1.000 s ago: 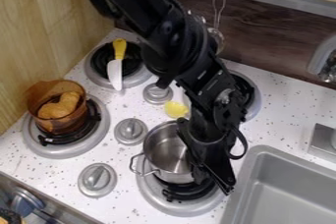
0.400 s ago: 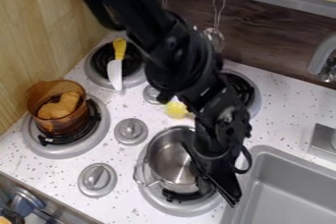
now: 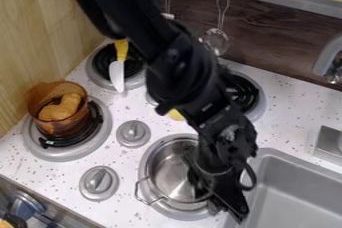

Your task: Transfered the pot from the upper right to the lower right of the burner

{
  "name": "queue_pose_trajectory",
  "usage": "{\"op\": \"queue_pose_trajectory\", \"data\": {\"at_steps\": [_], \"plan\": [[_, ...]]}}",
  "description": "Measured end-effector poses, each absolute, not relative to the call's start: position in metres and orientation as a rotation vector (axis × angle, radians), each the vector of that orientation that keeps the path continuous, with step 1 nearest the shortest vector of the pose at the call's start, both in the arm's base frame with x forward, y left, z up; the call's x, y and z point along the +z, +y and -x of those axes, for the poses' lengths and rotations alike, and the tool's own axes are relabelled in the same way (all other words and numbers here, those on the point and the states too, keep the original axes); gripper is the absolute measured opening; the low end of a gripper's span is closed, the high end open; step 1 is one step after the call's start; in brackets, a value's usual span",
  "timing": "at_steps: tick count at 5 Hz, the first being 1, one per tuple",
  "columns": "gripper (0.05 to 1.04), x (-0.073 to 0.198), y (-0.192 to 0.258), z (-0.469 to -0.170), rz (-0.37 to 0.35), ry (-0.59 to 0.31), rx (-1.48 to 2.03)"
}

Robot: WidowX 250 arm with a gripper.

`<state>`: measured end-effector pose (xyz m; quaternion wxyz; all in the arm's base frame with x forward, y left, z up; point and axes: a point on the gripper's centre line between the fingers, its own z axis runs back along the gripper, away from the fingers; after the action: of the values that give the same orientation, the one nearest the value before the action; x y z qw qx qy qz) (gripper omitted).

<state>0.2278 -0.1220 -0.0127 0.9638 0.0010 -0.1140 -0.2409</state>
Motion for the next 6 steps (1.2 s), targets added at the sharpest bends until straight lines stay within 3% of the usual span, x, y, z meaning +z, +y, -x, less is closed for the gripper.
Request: {"op": "queue_pose_trajectory", "data": {"at_steps": [1, 2, 3, 5, 6], "plan": [[0.841, -0.006, -0.115, -0.231, -0.056, -0.210, -0.472], [1.001, 0.009, -0.111, -0.240, -0.066, -0.228, -0.481], [1.001, 0.033, -0.101, -0.253, -0.043, -0.228, -0.445], [1.001, 0.047, -0.067, -0.275, 0.077, -0.282, -0.357], [1.001, 0.050, -0.059, -0.289, 0.009, -0.334, -0.296]]}}
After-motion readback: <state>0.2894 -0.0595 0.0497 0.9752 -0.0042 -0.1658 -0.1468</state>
